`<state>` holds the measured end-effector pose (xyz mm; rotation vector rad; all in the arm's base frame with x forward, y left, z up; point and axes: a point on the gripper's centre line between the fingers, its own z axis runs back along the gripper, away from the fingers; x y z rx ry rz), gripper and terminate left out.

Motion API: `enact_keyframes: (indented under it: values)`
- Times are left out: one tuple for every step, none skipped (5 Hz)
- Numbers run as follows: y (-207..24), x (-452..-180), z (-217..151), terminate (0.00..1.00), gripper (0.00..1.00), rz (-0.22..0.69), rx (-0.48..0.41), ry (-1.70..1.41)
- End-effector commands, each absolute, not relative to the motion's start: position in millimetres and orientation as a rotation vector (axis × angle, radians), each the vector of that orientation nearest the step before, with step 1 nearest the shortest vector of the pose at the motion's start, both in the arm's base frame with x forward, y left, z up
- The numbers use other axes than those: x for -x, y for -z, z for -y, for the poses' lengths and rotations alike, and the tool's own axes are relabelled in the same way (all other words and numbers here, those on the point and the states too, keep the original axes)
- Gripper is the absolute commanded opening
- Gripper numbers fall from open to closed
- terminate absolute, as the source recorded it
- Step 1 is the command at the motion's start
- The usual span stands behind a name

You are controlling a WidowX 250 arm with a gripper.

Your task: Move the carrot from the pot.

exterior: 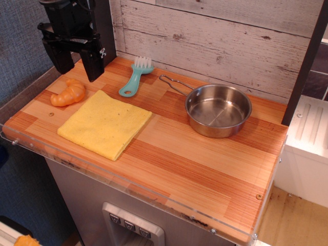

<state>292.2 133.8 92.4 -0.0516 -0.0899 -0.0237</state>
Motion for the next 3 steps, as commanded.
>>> enact_keyframes:
  values:
    - [-114.6,-285.0,-128.1,0.00,1.00,0.129,0.029,0.032]
    - [-114.6,-285.0,-128.1,0.00,1.00,0.129,0.029,0.032]
    - [-114.6,-285.0,-128.1,1.00,1.00,0.129,0.029,0.032]
